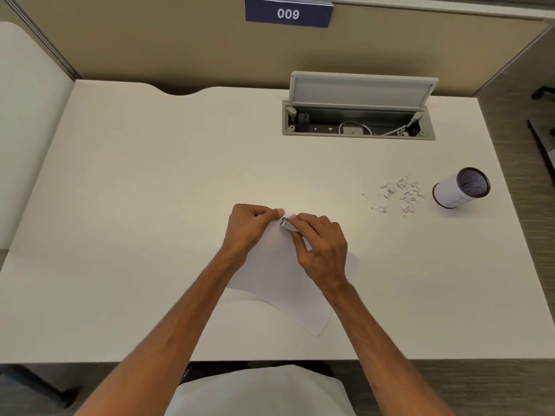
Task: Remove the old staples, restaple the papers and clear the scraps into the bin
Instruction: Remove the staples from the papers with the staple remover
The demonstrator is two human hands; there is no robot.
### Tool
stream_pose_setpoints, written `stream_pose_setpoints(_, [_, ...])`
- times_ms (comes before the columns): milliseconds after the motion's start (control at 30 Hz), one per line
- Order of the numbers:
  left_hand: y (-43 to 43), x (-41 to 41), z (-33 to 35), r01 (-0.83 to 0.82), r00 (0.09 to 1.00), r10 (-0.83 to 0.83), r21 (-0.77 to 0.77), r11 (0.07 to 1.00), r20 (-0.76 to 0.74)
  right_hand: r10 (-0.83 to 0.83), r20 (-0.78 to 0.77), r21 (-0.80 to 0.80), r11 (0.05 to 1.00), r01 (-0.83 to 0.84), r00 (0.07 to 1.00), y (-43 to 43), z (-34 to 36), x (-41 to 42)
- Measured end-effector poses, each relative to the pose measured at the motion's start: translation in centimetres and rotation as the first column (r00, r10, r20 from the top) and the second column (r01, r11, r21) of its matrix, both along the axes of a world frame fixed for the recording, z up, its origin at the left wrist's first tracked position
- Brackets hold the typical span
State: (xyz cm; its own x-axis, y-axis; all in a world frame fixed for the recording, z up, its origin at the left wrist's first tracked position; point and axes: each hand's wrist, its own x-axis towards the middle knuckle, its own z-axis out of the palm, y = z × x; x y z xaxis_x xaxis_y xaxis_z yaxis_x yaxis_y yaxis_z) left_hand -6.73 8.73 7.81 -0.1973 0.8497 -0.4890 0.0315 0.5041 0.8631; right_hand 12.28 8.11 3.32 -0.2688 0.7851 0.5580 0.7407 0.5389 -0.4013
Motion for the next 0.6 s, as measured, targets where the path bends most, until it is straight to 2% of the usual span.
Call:
stream_pose_setpoints(367, [-0.5, 0.2, -0.1, -0.036, 0.995, 0.039, -0.036, 0.999, 0.091, -0.021, 0.107, 0.226, 0.974, -0.003, 0.994, -0.6, -0.3, -0.3])
stream_pose_setpoints(600, [-0.8, 0.4, -0.7, -0.032, 0.997, 0.036, -0.057, 0.998, 0.067, 0.007, 0.170, 0.319, 0.946, -0.062, 0.985, -1.2, -0.3, -0.2])
